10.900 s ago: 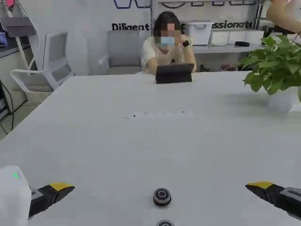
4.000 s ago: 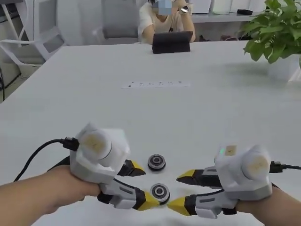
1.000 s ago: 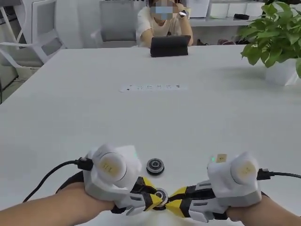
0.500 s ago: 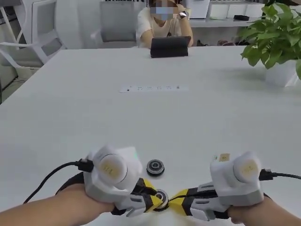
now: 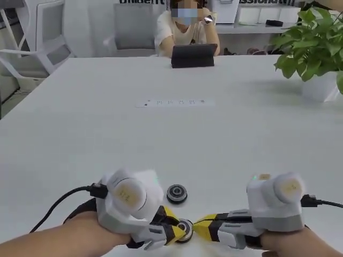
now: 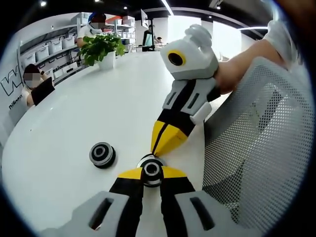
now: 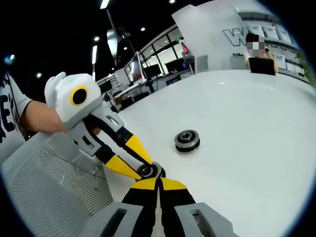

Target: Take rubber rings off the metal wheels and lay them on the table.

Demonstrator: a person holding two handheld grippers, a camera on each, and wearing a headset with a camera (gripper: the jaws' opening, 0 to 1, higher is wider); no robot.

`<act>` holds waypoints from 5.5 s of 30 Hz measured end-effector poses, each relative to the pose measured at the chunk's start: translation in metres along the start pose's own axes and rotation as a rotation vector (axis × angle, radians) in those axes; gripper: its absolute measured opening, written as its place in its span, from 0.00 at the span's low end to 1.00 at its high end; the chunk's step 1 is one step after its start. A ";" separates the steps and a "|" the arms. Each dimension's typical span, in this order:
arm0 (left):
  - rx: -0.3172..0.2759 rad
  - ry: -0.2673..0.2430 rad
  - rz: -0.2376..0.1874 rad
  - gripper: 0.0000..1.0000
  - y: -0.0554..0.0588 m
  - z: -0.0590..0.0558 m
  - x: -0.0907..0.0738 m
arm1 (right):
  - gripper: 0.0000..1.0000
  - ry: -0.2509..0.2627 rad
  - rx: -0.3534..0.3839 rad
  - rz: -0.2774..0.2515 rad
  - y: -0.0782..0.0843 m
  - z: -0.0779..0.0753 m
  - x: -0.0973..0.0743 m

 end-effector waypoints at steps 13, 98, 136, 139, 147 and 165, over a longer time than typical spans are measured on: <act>0.003 -0.010 0.018 0.07 -0.001 0.001 0.000 | 0.00 -0.001 0.001 -0.007 -0.004 0.004 0.000; -0.042 -0.070 -0.132 0.45 -0.021 -0.004 -0.092 | 0.00 -0.160 0.007 -0.097 -0.056 0.028 0.000; -0.177 -0.188 -0.133 0.71 0.022 -0.001 -0.141 | 0.00 -0.176 -0.107 0.073 -0.042 0.031 0.053; -0.179 -0.189 -0.134 0.71 0.024 -0.001 -0.142 | 0.00 -0.167 -0.119 0.080 -0.040 0.029 0.054; -0.182 -0.184 -0.127 0.71 0.025 -0.001 -0.141 | 0.06 -0.145 -0.148 0.072 -0.039 0.025 0.054; -0.164 -0.153 -0.124 0.70 0.015 0.005 -0.128 | 0.18 -0.138 -0.126 -0.014 -0.057 0.024 0.032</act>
Point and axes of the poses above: the centre of the closed fingertips' face, and the gripper's own axes: x roughly forward along the fingers, z roughly to its left, y roughly out of its underside, the point moved 3 cm from there along -x, roughly backward along the fingers, and after that the axes turned 10 degrees about y, right-handed, at the moved point
